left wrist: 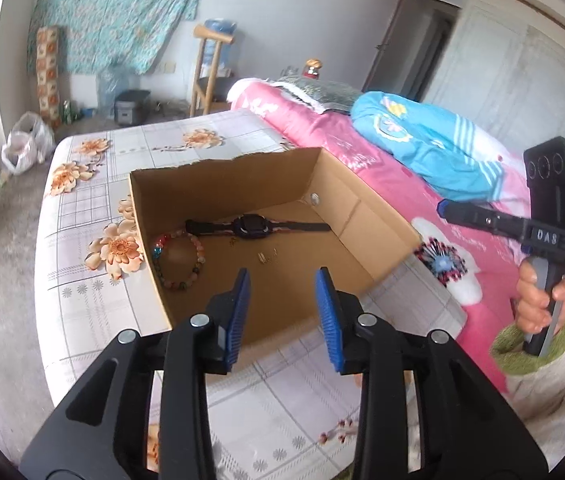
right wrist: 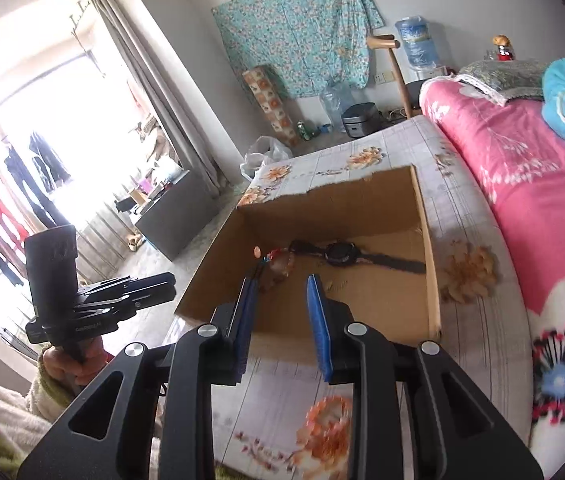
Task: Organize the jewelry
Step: 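Open both tools to drop the charms into the box and withdraw, then move the left tool to the orange bead bracelet while the right tool nears the gold charms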
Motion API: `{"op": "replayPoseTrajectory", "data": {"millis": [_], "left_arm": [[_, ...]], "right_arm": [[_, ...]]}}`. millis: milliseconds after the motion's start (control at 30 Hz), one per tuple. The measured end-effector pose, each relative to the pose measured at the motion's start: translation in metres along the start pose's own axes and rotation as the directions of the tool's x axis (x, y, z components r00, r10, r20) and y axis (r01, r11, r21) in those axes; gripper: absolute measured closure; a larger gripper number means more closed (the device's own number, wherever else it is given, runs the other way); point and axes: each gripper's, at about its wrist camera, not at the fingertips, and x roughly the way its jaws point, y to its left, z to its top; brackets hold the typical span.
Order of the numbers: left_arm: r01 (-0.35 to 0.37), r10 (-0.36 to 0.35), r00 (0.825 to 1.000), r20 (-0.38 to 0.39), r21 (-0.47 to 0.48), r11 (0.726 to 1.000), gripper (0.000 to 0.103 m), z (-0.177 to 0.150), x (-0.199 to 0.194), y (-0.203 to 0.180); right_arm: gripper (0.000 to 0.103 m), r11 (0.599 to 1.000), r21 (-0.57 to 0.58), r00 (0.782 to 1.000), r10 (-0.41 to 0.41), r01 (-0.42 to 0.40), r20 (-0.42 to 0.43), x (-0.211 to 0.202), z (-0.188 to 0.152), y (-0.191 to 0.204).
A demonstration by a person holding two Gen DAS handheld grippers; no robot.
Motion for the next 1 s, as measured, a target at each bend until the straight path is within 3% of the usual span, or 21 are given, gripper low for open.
{"op": "replayPoseTrajectory", "data": {"millis": [167,367,467,600,700,867,1000], "left_arm": [[0.042,-0.040,0.997,-0.060,0.029,0.999,0.067,-0.043,-0.002,-0.020],[0.023,-0.024,0.988,-0.150,-0.012,1.000,0.067,-0.083,0.039,-0.028],[0.036,-0.034,0.985,-0.167,0.006,0.999,0.067,-0.087,0.058,-0.036],[0.066,-0.052,0.982,-0.181,0.076,0.995,0.067,-0.086,0.085,-0.058],[0.042,-0.014,0.978,-0.210,0.133,0.990,0.067,-0.083,0.112,-0.074],[-0.038,0.101,0.964,-0.247,0.249,0.968,0.067,-0.089,0.152,-0.092],[-0.070,0.147,0.958,-0.248,0.295,0.953,0.066,-0.095,0.155,-0.093]], "right_arm": [[0.076,0.996,0.076,0.996,-0.045,0.050,-0.076,-0.011,-0.055,-0.015],[0.076,0.977,0.168,0.972,-0.090,0.128,-0.216,0.020,-0.109,-0.033],[0.076,0.969,0.148,0.958,-0.158,0.197,-0.240,0.031,-0.120,-0.036],[0.077,0.938,0.071,0.917,-0.313,0.340,-0.247,0.044,-0.126,-0.037],[0.077,0.911,0.033,0.888,-0.392,0.411,-0.241,0.050,-0.127,-0.038],[0.077,0.910,0.068,0.890,-0.381,0.409,-0.253,0.057,-0.124,-0.050],[0.077,0.907,0.072,0.887,-0.385,0.414,-0.254,0.055,-0.121,-0.057]]}}
